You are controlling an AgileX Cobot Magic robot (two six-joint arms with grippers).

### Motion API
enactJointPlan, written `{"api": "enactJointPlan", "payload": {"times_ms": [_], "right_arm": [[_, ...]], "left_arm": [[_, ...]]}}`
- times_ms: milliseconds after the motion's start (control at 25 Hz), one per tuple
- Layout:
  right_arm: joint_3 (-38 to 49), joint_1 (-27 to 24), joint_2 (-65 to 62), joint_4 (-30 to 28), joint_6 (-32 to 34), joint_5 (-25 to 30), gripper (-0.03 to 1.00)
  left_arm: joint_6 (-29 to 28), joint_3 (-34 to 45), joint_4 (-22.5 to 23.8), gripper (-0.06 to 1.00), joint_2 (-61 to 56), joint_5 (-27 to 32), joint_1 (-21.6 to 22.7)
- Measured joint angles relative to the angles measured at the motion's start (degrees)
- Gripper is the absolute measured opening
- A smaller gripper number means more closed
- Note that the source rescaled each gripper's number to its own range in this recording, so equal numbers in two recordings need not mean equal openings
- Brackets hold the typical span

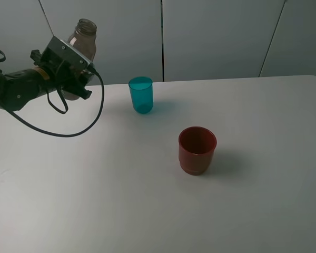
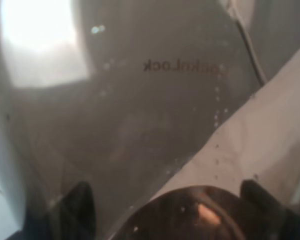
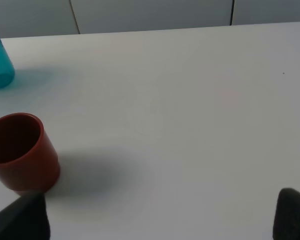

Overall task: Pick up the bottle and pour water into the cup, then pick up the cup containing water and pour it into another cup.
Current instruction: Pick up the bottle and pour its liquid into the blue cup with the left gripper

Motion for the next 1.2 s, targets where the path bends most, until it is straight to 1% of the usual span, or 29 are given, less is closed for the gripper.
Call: {"api": "enactJointPlan", "payload": {"times_ms": [160, 240, 400, 640, 1040, 1200], "right_arm": [[0.0, 0.0, 0.0, 0.0, 0.0, 0.0, 0.76], [0.0, 0.0, 0.0, 0.0, 0.0, 0.0, 0.76], [0.0, 0.0, 0.0, 0.0, 0.0, 0.0, 0.76], [0.0, 0.0, 0.0, 0.0, 0.0, 0.0, 0.76], [0.0, 0.0, 0.0, 0.0, 0.0, 0.0, 0.76], [0.0, 0.0, 0.0, 0.0, 0.0, 0.0, 0.76]], "left_arm": [[3.9, 0.0, -2.0, 0.03, 0.0, 0.0, 0.0], [4.7, -0.1, -2.5, 0.03, 0.1, 0.1, -0.1], [8.2, -1.1, -3.8, 0.03, 1.4, 0.6, -0.2], [9.8, -3.0, -4.3, 0.03, 3.3, 2.9, -0.2], [16.1, -7.7, -4.4, 0.03, 4.3, 8.7, -0.2], [18.2, -8.1, -4.7, 0.03, 4.3, 9.8, -0.7]]}}
